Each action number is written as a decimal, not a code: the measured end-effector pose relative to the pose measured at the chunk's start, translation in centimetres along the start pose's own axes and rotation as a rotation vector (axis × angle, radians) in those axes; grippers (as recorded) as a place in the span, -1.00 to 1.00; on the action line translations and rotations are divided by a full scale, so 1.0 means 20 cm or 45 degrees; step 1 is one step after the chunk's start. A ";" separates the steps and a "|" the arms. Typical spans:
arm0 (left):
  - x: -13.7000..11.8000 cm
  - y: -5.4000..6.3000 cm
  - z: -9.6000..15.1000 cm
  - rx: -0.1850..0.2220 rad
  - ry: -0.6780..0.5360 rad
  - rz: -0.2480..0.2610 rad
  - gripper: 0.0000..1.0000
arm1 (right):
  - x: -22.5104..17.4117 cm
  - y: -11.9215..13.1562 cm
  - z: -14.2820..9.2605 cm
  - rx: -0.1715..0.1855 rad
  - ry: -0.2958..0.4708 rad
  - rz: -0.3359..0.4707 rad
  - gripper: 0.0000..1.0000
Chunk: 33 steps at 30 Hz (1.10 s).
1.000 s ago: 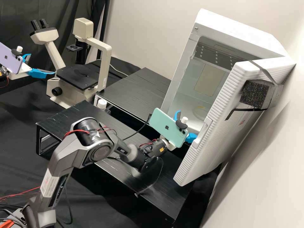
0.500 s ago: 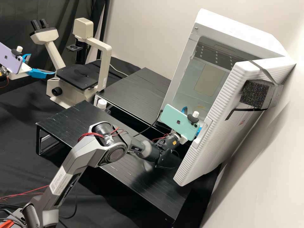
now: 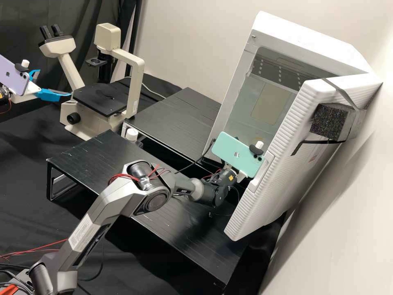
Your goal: Take out the petri dish and place it under the microscope.
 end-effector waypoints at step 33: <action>0.00 0.00 0.00 0.000 0.000 0.000 1.00 | 0.14 0.06 -0.02 -0.165 -0.082 -0.057 1.00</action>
